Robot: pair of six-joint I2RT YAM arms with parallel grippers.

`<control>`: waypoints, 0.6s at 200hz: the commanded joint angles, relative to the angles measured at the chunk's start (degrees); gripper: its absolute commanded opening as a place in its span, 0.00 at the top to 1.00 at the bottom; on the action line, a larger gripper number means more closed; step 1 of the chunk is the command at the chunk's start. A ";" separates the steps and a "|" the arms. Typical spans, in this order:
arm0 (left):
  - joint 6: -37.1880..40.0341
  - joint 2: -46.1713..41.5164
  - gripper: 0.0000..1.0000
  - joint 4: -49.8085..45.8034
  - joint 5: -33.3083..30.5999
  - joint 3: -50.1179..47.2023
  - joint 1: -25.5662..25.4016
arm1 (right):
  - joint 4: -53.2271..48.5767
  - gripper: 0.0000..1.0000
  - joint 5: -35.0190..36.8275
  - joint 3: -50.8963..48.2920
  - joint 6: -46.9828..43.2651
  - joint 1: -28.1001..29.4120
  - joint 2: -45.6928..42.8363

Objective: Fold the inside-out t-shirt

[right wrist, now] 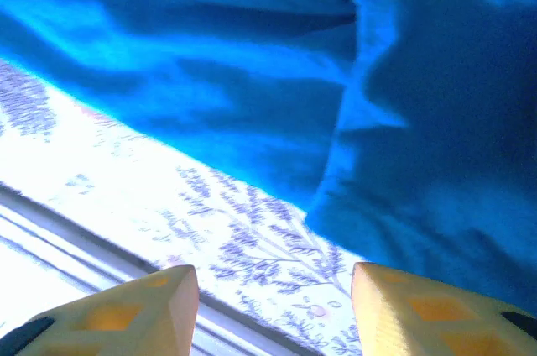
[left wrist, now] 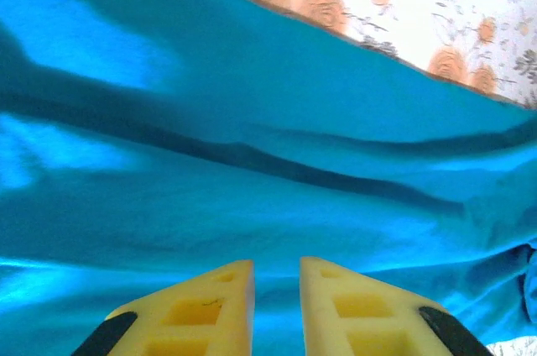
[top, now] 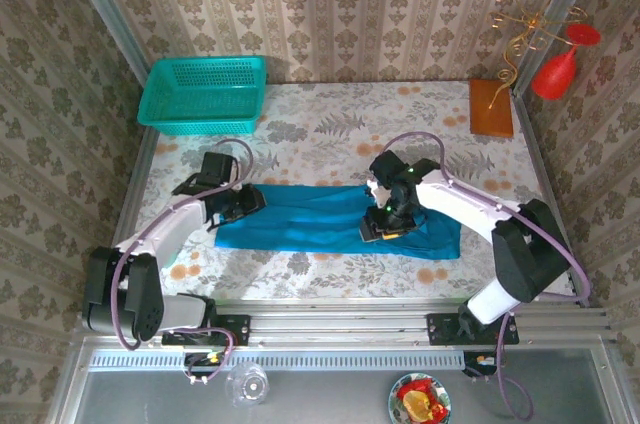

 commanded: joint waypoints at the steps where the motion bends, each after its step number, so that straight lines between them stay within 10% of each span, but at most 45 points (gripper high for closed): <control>1: -1.95 0.95 0.77 0.27 -0.51 3.43 -3.74 | -0.94 0.47 -2.62 0.36 0.84 -1.59 -2.65; 59: -7.65 11.21 0.74 7.26 1.78 10.69 -21.67 | 1.37 0.45 11.50 -4.04 4.02 -17.63 -6.10; 120: -6.96 31.72 0.85 7.89 4.59 27.84 -36.41 | 11.21 0.45 7.01 -1.02 1.16 -30.79 0.16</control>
